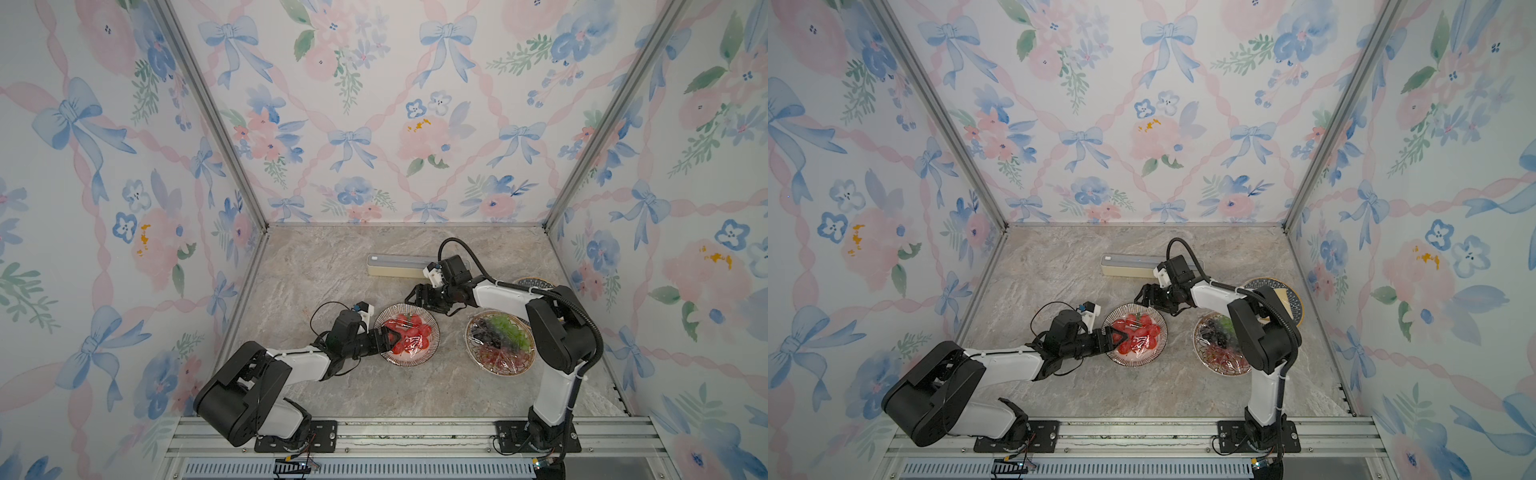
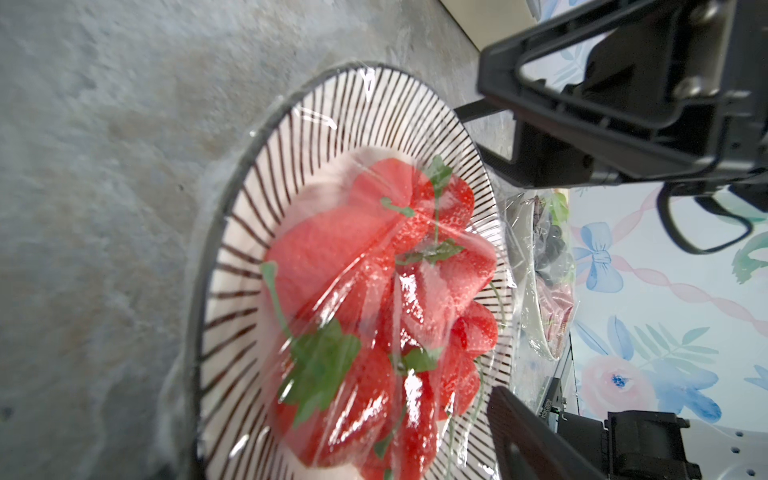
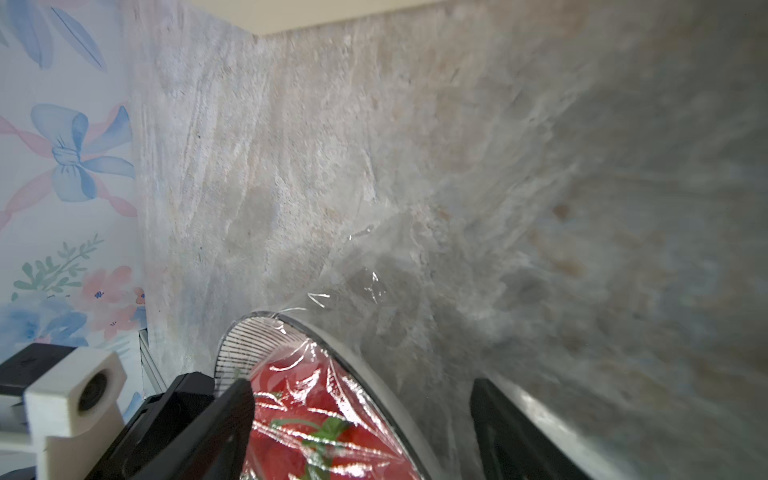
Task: Wrap the plate with plastic wrap
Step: Cover the plate with plastic wrap.
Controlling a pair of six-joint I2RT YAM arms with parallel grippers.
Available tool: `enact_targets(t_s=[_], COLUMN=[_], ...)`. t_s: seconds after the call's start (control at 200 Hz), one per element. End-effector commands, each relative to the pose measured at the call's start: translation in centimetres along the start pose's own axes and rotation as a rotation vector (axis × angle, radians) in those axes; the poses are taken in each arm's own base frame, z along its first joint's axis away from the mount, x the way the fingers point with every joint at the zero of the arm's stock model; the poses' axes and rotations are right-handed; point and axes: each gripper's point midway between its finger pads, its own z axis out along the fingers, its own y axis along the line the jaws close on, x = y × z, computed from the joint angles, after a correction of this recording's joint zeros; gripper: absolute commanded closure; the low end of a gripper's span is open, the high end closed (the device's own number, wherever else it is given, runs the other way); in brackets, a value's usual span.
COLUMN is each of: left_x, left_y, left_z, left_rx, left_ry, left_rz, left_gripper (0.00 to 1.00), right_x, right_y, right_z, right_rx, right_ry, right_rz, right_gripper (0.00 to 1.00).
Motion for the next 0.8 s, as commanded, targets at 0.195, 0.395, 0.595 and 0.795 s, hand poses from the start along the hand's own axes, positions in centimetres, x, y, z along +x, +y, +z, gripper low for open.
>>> enact_targets(t_s=[0.195,0.395,0.595,0.795], left_x=[0.9,0.1,-0.4,-2.9], left_y=[-0.4,2.0,6.0,4.5], left_z=[-0.1,-1.2,-3.0,-4.8], left_rx=[0.015,-0.06,-0.219,-0.161], left_ry=[0.025,-0.052,-0.1,-0.154], left_rz=[-0.008,-0.038,-0.041,0.017], left_gripper=[0.13,0.11,0.09,0.08], right_x=[-1.7,-4.4,-2.0,3.0], right_y=[4.6,-0.6,-2.1,-1.7], right_z=[0.8,-4.1,-8.6,-10.2], right_rx=[-0.221,0.042,0.172,0.25], right_ry=[0.032,-0.114,-0.14,-0.115], right_rz=[0.005,-0.006,0.019,0.108], right_gripper=[0.2,0.03,0.03,0.03])
